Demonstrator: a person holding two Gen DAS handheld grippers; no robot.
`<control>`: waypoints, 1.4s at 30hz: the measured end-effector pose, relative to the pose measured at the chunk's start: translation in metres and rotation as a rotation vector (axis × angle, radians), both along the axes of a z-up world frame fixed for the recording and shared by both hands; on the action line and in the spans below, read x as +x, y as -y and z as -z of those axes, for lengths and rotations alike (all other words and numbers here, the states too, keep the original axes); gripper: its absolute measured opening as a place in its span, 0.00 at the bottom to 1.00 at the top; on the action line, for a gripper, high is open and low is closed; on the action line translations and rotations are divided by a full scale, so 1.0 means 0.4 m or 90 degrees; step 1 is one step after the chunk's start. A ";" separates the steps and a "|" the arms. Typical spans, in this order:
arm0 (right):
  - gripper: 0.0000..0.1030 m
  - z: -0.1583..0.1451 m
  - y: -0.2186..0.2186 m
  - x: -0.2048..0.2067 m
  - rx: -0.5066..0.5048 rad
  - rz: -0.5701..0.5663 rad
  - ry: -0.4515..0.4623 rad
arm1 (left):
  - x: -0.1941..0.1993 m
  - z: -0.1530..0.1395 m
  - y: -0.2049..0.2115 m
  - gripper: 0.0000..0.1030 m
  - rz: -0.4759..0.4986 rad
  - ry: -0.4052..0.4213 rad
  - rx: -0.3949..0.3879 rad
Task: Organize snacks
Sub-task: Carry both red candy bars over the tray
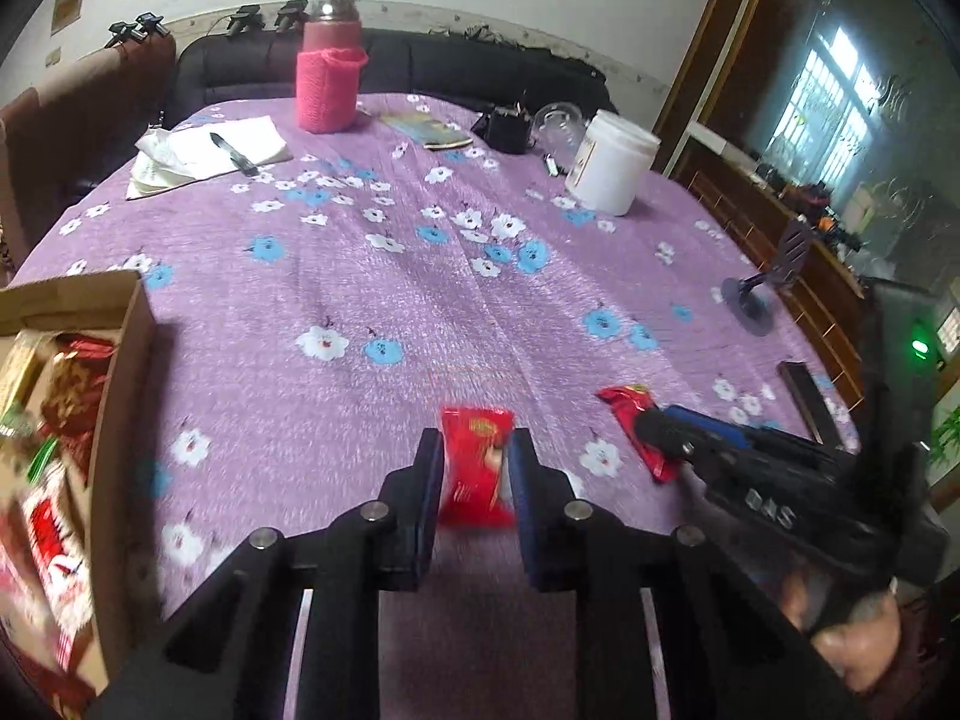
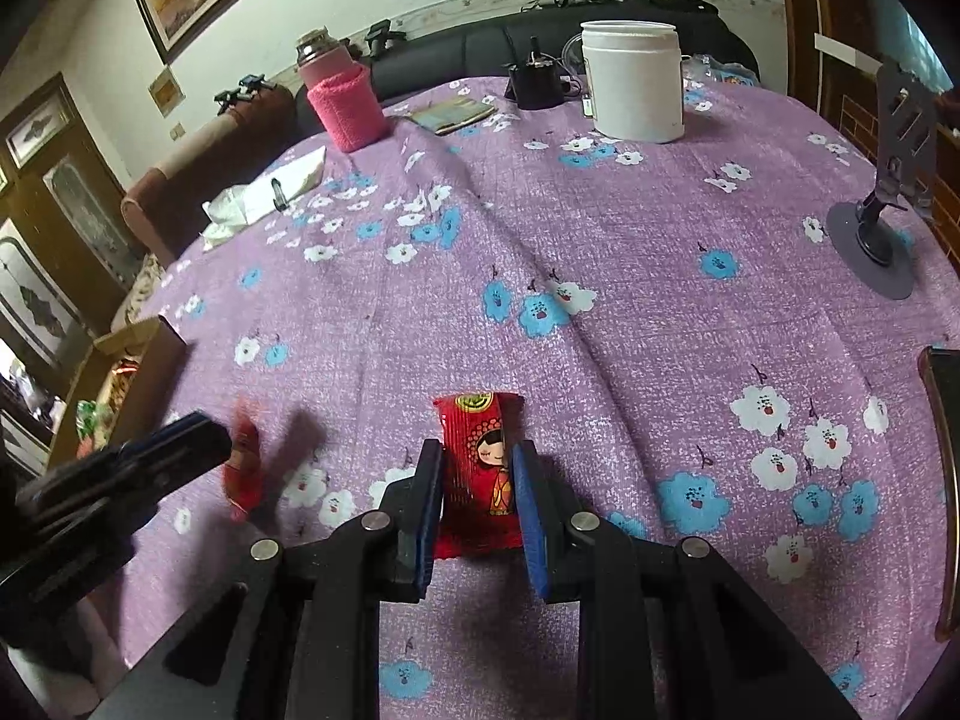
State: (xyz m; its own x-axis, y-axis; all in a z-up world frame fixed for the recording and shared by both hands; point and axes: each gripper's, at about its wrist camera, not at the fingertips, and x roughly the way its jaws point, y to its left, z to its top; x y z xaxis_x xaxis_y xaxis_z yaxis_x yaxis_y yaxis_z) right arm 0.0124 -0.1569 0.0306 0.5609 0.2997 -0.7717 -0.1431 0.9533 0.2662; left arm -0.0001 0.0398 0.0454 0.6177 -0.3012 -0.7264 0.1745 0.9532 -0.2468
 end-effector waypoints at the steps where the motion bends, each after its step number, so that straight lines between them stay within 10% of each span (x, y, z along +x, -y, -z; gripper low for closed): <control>1: 0.24 -0.004 0.000 -0.002 0.004 0.000 0.004 | -0.011 -0.005 -0.003 0.18 0.001 0.003 -0.001; 5: 0.24 -0.019 -0.004 -0.012 0.012 -0.003 0.021 | -0.034 -0.008 0.001 0.20 -0.001 0.001 0.032; 8: 0.24 -0.018 -0.004 -0.014 0.014 0.000 0.022 | -0.025 -0.007 0.012 0.67 0.015 0.002 0.050; 11: 0.24 -0.005 -0.009 -0.010 0.008 -0.007 0.005 | -0.008 -0.010 0.040 0.72 0.036 0.027 0.085; 16: 0.24 0.011 -0.016 0.000 0.001 -0.021 -0.002 | 0.050 0.035 0.093 0.69 0.075 0.002 0.146; 19: 0.24 0.011 -0.015 0.002 0.003 -0.022 -0.004 | 0.070 0.080 0.106 0.19 0.084 -0.033 0.159; 42: 0.24 -0.029 -0.045 -0.054 0.026 -0.035 0.053 | -0.206 -0.083 -0.083 0.18 -0.019 0.069 -0.007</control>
State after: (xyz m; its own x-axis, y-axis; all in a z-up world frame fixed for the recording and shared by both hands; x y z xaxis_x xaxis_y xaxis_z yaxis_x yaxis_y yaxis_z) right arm -0.0093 -0.1387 0.0421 0.6049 0.3614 -0.7096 -0.2180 0.9322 0.2889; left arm -0.0824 0.0732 0.0785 0.7011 -0.2892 -0.6518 0.1723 0.9557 -0.2387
